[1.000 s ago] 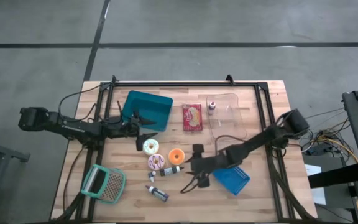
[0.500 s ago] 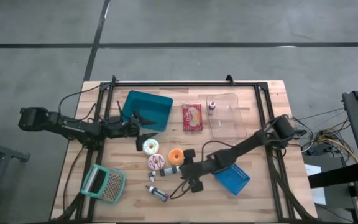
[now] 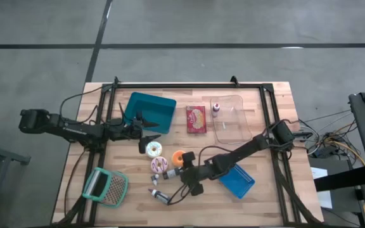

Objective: Pick & Place Food Item
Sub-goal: Put the black food coloring bottle into the transparent bin

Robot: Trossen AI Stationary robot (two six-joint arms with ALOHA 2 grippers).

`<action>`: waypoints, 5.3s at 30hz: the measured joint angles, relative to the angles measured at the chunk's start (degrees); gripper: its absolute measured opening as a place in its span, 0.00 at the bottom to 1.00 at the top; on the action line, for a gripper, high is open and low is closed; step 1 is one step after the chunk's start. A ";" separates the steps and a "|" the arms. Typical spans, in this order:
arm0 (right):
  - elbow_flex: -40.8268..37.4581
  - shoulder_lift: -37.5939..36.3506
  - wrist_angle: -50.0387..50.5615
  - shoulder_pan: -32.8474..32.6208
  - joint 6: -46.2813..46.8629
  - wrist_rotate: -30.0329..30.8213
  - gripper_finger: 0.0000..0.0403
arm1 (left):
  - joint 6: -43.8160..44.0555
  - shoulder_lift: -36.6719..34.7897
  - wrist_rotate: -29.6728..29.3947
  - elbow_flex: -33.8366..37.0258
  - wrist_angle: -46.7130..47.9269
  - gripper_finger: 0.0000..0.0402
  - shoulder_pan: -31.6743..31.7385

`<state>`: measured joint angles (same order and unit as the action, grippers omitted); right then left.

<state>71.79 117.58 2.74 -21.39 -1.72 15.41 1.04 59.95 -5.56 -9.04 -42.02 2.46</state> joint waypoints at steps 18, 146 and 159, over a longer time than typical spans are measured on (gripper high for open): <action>0.07 -0.05 0.41 0.83 -2.97 -0.73 0.53 | 0.00 0.01 -0.02 -0.02 0.00 0.63 0.02; 0.68 -12.46 86.75 30.27 -10.93 2.14 0.27 | 1.09 0.03 0.00 -0.04 -0.37 0.63 0.02; 9.21 -6.18 87.27 30.27 -16.17 0.00 0.27 | 1.09 0.03 -0.02 -0.04 0.13 0.63 0.02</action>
<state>81.00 111.40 90.01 8.88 -17.89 15.40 2.13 59.99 -5.58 -9.08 -41.89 2.48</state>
